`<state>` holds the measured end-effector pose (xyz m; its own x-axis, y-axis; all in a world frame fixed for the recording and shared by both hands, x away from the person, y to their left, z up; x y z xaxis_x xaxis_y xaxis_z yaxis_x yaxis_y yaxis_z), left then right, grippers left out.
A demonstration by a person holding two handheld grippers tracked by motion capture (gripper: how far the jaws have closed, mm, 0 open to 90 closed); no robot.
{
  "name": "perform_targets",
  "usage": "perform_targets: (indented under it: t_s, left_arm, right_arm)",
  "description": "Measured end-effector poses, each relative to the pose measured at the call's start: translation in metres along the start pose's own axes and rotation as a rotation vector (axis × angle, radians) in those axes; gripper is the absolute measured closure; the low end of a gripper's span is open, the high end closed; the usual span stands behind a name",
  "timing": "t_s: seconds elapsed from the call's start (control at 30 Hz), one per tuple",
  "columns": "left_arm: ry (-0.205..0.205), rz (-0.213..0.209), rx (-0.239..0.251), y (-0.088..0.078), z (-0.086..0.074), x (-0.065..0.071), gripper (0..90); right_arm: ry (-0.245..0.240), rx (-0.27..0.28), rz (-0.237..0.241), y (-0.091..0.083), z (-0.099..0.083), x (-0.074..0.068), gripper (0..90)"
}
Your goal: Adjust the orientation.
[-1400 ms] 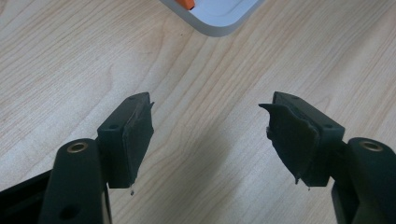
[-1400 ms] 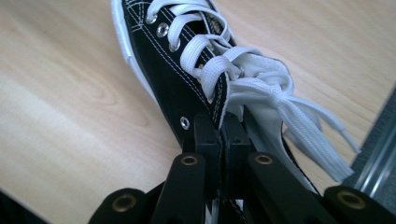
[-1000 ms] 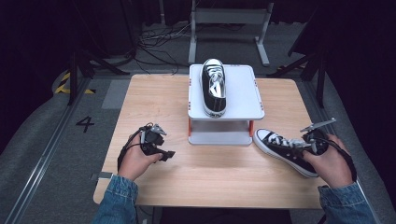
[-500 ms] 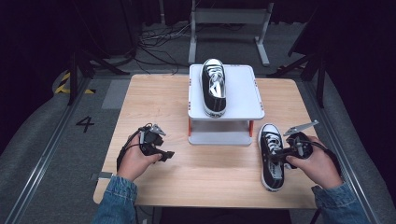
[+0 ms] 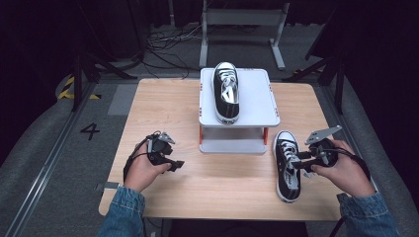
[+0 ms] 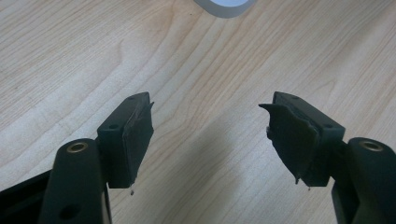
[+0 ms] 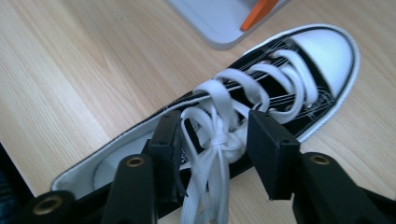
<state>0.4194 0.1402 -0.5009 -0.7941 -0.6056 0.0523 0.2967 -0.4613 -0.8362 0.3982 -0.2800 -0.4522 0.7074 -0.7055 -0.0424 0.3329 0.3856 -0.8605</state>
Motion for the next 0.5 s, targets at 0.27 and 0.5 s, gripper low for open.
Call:
perform_targets:
  t_s: [0.27,0.5]
  left_arm:
    - [-0.001,-0.002,-0.005,0.0,-0.001,0.0,31.2]
    - [0.001,0.006,-0.017,0.002,-0.002,0.001,31.1]
  right_arm:
    - [-0.111,-0.024,-0.038,0.021,0.003,0.006,56.5]
    - [-0.171,-0.023,-0.067,0.033,0.01,0.009,56.1]
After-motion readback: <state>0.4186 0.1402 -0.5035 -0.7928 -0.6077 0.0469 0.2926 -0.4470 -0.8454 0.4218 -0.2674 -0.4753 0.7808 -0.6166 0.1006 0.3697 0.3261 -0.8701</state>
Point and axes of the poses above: each handheld gripper's, and its own axes: y roughly forward along the jaws, z roughly out of its top, x roughly to its right, the point moved 8 cm from there along y, roughly forward along the jaws, and after that the axes turned 6 degrees about y, right-handed, at the moved point
